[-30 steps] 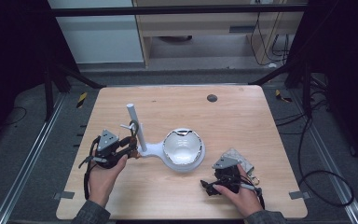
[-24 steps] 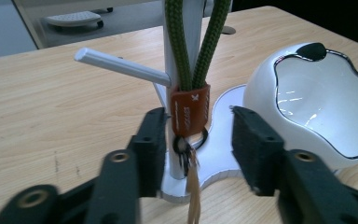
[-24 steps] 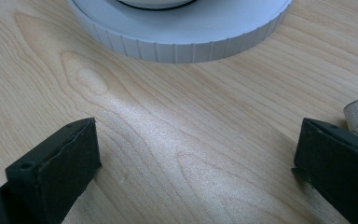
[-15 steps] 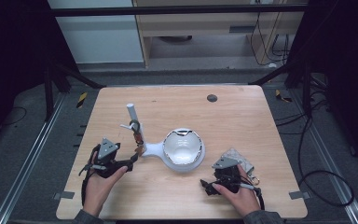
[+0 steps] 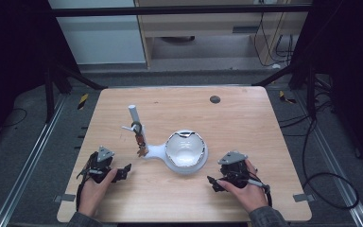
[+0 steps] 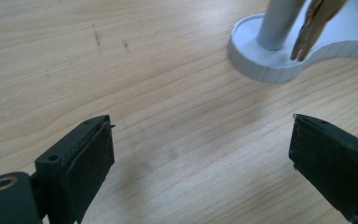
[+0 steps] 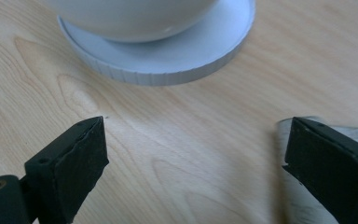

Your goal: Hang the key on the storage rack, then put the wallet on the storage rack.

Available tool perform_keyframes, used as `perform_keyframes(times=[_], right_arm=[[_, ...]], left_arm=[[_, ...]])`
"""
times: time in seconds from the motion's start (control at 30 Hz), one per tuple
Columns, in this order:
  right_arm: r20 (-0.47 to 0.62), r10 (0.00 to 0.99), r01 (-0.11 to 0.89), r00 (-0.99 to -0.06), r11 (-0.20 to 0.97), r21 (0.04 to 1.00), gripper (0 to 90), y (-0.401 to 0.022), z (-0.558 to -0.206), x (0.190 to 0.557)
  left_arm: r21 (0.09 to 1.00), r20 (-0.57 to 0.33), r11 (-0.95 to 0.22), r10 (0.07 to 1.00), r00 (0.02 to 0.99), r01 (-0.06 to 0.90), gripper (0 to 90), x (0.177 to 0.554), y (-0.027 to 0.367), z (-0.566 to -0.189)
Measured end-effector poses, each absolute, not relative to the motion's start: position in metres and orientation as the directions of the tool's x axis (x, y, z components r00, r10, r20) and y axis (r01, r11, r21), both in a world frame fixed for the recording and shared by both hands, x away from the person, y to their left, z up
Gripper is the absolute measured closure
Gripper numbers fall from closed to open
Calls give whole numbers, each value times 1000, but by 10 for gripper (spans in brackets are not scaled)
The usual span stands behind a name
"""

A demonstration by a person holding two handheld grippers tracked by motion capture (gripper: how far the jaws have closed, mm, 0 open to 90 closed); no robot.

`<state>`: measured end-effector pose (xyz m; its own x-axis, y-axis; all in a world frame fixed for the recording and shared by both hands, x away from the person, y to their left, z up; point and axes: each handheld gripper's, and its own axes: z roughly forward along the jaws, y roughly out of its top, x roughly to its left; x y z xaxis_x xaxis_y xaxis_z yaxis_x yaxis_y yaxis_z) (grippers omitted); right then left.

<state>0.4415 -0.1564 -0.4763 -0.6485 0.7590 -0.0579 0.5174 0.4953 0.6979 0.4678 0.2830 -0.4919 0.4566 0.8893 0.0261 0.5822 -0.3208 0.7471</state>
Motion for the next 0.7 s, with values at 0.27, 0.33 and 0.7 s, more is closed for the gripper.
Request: perform_keyframes(times=[0.27,0.33,0.7], right_arm=[[-75,802,550,-592,470,690,72,-195,-451,441],[-58,820,583,-569,452,675,69,-205,-452,440],[-27,860,660,-510,411,628,74,-233,-459,438]], left_arm=[[718,11,-307,903,430,625,61,472,288,-503],[718,14,-309,902,431,623,61,472,289,-503],[718,24,-322,897,441,617,24,474,289,-508]])
